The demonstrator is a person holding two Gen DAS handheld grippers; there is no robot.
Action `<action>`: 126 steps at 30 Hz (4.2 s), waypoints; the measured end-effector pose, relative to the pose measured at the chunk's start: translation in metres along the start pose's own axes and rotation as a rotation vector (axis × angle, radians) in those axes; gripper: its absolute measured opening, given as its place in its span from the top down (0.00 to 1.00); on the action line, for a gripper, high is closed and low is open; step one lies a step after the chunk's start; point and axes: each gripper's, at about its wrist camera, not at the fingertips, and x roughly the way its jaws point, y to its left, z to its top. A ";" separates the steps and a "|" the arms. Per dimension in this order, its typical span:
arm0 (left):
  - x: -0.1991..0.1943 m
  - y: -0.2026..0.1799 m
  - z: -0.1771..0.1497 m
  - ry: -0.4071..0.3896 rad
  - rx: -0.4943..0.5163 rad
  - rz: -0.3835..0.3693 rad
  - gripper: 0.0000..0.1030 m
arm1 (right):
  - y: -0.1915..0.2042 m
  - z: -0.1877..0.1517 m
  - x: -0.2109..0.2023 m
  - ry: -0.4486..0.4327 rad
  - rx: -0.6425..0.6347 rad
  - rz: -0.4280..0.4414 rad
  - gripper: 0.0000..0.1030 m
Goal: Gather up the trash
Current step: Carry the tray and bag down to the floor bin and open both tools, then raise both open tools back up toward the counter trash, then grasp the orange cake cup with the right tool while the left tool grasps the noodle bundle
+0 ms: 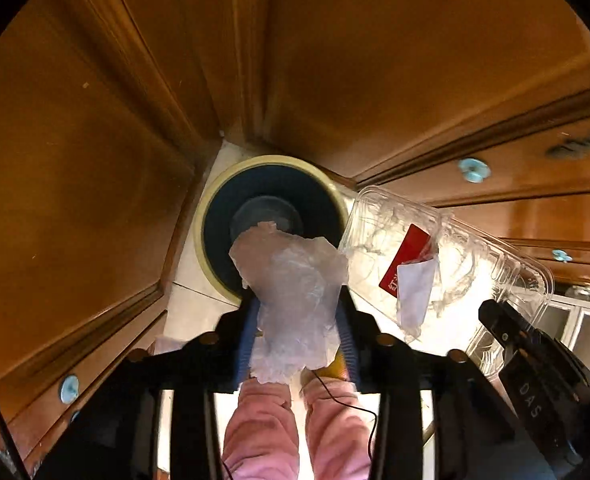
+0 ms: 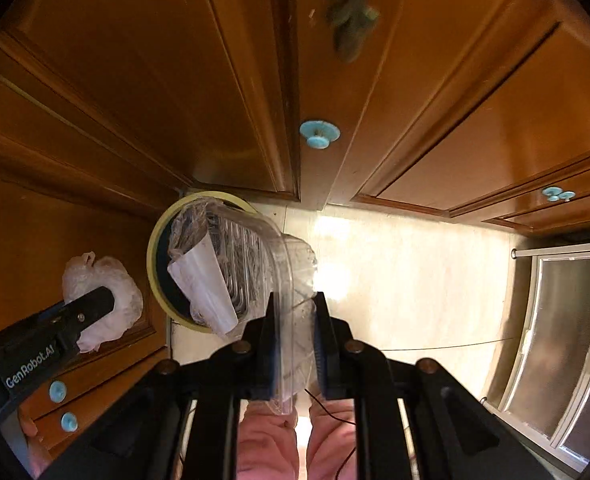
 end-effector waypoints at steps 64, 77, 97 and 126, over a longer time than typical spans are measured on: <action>-0.435 -0.171 -0.025 -0.685 0.334 -0.158 0.23 | -0.095 -0.010 -0.435 -0.479 -0.023 0.109 0.53; -0.475 -0.217 0.014 -0.764 0.391 -0.162 0.23 | -0.117 0.020 -0.480 -0.615 0.056 0.075 0.53; -0.419 -0.180 0.169 -0.656 0.222 -0.027 0.16 | -0.111 0.243 -0.379 -0.366 -0.129 0.343 0.53; -0.299 -0.121 0.295 -0.345 -0.058 0.016 0.16 | -0.079 0.391 -0.251 -0.022 -0.018 0.629 0.52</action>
